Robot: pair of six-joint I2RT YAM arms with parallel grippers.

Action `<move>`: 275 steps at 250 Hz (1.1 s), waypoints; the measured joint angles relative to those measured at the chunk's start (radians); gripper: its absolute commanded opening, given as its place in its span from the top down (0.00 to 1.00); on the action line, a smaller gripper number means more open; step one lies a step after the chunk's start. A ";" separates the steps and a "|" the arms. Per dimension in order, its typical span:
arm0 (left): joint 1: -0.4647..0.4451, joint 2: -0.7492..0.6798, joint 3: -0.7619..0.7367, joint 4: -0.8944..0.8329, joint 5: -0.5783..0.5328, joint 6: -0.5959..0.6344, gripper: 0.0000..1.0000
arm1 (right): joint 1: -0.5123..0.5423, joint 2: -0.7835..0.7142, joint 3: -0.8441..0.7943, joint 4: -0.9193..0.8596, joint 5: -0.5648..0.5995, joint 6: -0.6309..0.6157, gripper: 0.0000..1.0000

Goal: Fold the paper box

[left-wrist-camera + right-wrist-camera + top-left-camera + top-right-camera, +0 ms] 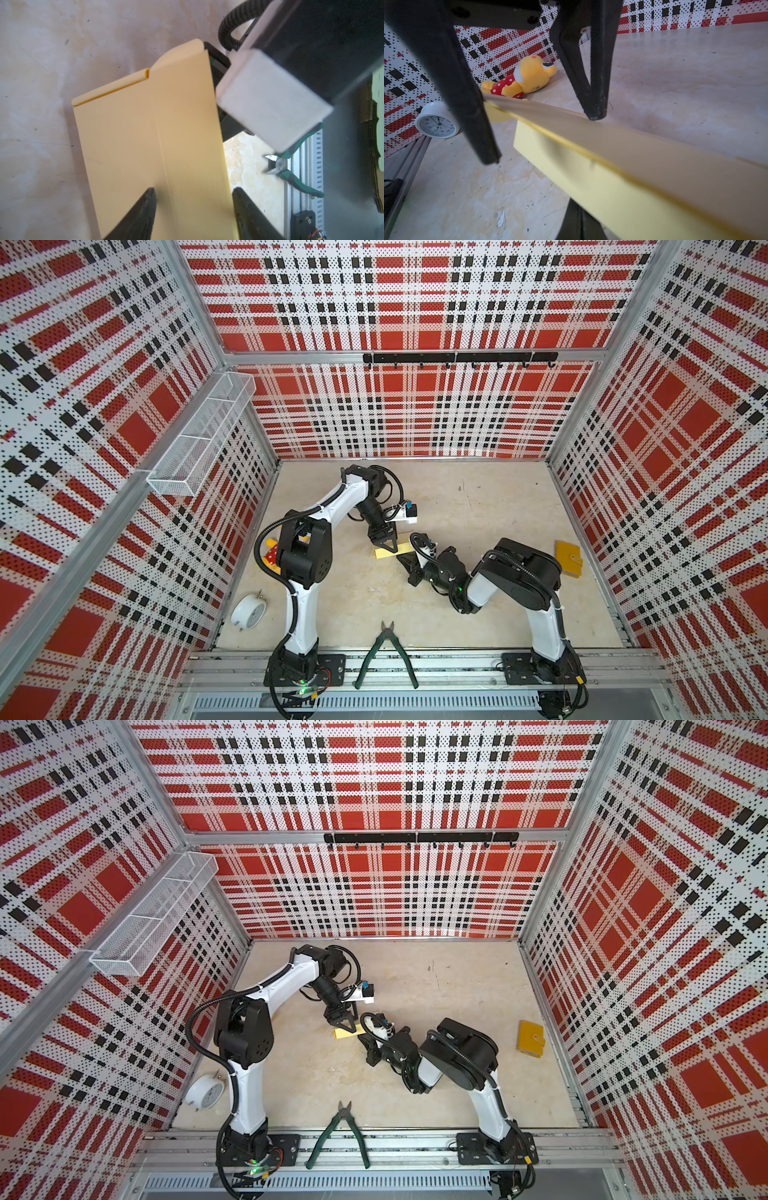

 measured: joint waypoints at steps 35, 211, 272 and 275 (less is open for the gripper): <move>0.011 0.002 0.013 0.012 -0.001 0.000 0.35 | -0.016 0.000 0.019 -0.019 -0.014 0.008 1.00; 0.069 0.168 0.200 -0.111 -0.014 0.018 0.51 | -0.069 -0.018 0.134 0.026 -0.048 0.011 1.00; 0.047 0.061 0.087 -0.034 -0.087 -0.001 0.52 | -0.077 -0.277 -0.026 -0.140 -0.048 0.017 1.00; 0.046 0.058 0.085 -0.032 -0.090 -0.001 0.52 | -0.078 -0.298 -0.029 -0.163 -0.048 0.019 1.00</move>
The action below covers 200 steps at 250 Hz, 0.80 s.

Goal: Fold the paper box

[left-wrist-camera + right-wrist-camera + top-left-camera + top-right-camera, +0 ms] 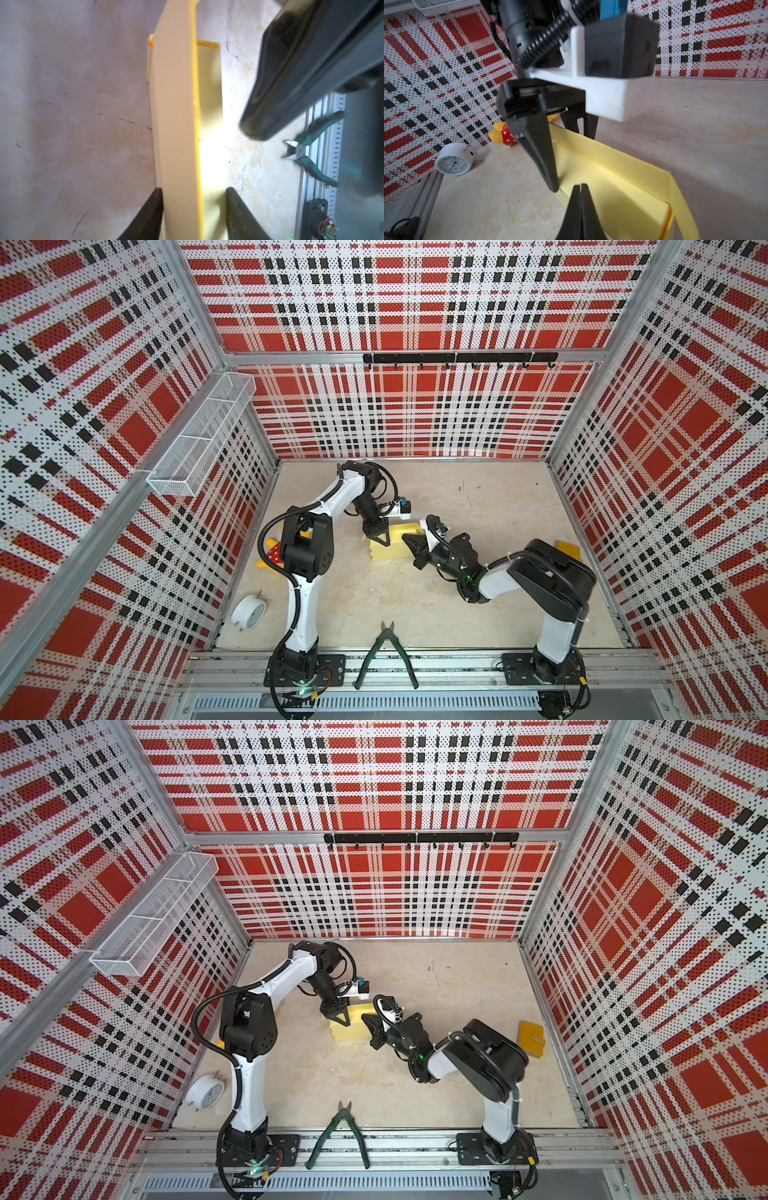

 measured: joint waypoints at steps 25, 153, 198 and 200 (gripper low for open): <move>-0.009 -0.024 -0.007 0.024 -0.018 -0.003 0.52 | -0.010 -0.198 0.010 -0.243 0.006 -0.013 0.95; -0.029 -0.056 -0.075 0.090 -0.046 -0.005 0.52 | -0.181 -0.319 0.364 -1.194 0.000 -0.133 0.68; -0.039 -0.056 -0.084 0.108 -0.027 -0.021 0.52 | -0.180 -0.224 0.408 -1.260 -0.085 -0.141 0.72; -0.039 -0.056 -0.085 0.108 -0.027 -0.021 0.52 | -0.180 -0.221 0.410 -1.263 -0.087 -0.141 0.73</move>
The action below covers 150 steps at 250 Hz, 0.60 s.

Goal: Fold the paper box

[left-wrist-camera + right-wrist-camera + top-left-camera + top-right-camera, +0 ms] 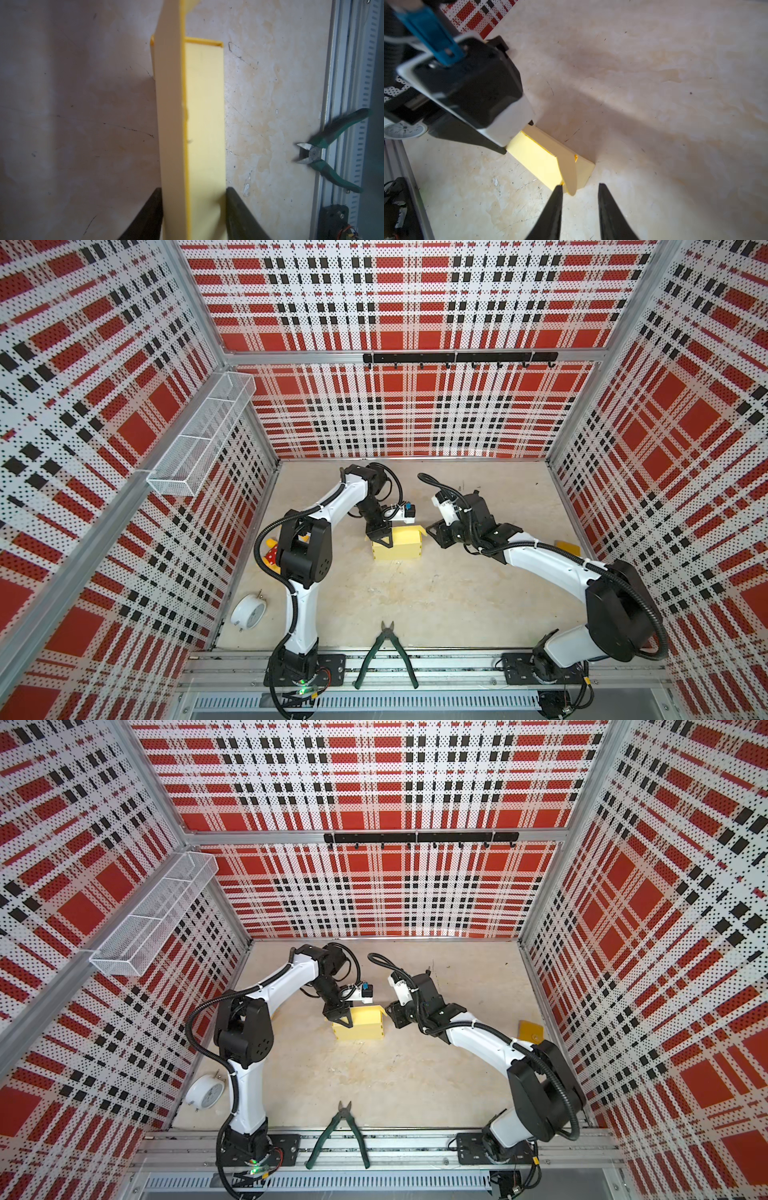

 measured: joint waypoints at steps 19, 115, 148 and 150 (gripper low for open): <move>0.000 0.000 0.000 0.002 0.002 -0.003 0.52 | 0.002 0.023 0.019 -0.018 -0.022 -0.002 0.79; -0.006 -0.010 -0.014 0.021 0.003 -0.030 0.52 | 0.007 0.036 0.049 -0.026 -0.070 0.034 0.98; -0.011 -0.020 -0.029 0.035 0.002 -0.043 0.53 | 0.016 0.036 0.049 -0.030 -0.069 0.058 0.93; -0.011 -0.021 -0.030 0.036 0.002 -0.044 0.53 | 0.017 0.036 0.049 -0.030 -0.069 0.058 0.92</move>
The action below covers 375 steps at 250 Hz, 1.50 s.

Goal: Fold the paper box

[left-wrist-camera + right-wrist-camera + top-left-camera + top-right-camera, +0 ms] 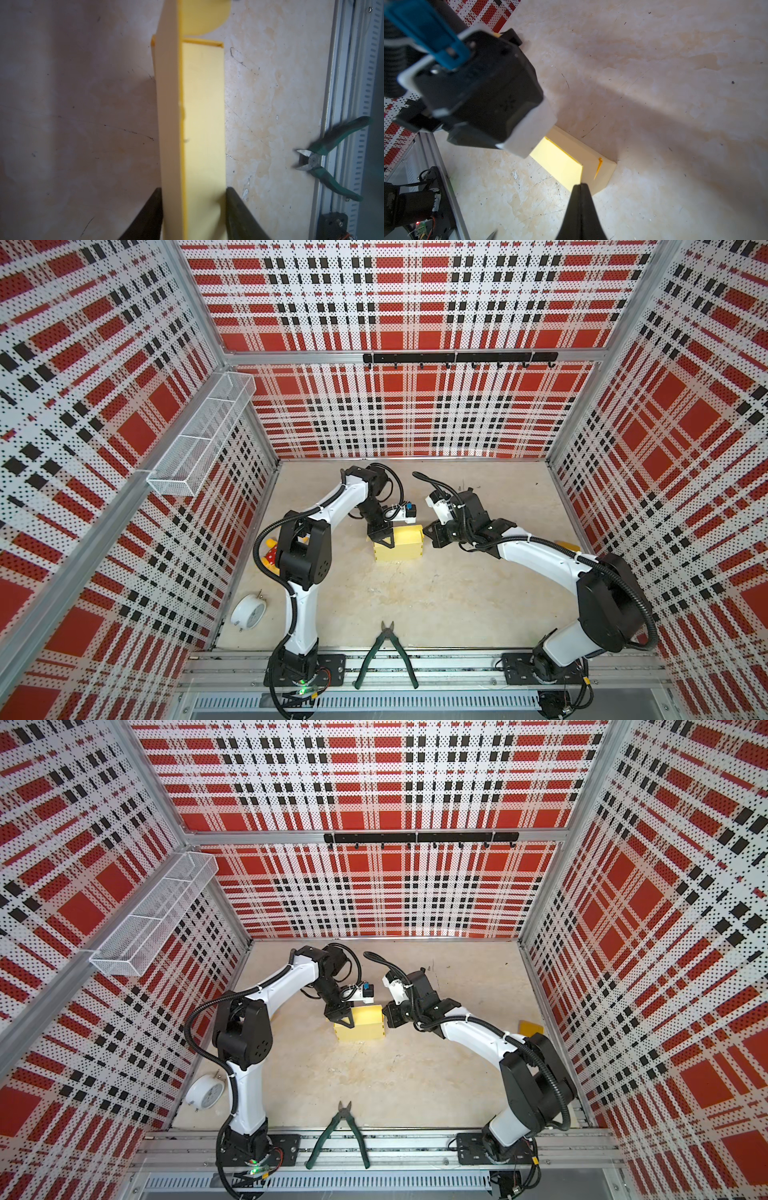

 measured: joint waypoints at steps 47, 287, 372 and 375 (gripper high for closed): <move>-0.002 -0.006 -0.008 0.010 -0.006 -0.010 0.52 | 0.008 0.011 0.009 -0.007 0.011 0.023 0.98; -0.002 -0.011 -0.011 0.024 -0.019 -0.027 0.54 | 0.048 0.019 -0.034 0.061 0.115 0.020 1.00; -0.002 -0.013 -0.015 0.026 -0.018 -0.022 0.53 | 0.048 0.019 -0.040 0.062 0.108 0.017 0.86; -0.002 -0.013 -0.016 0.026 -0.017 -0.021 0.54 | 0.047 0.019 -0.040 0.062 0.108 0.019 0.86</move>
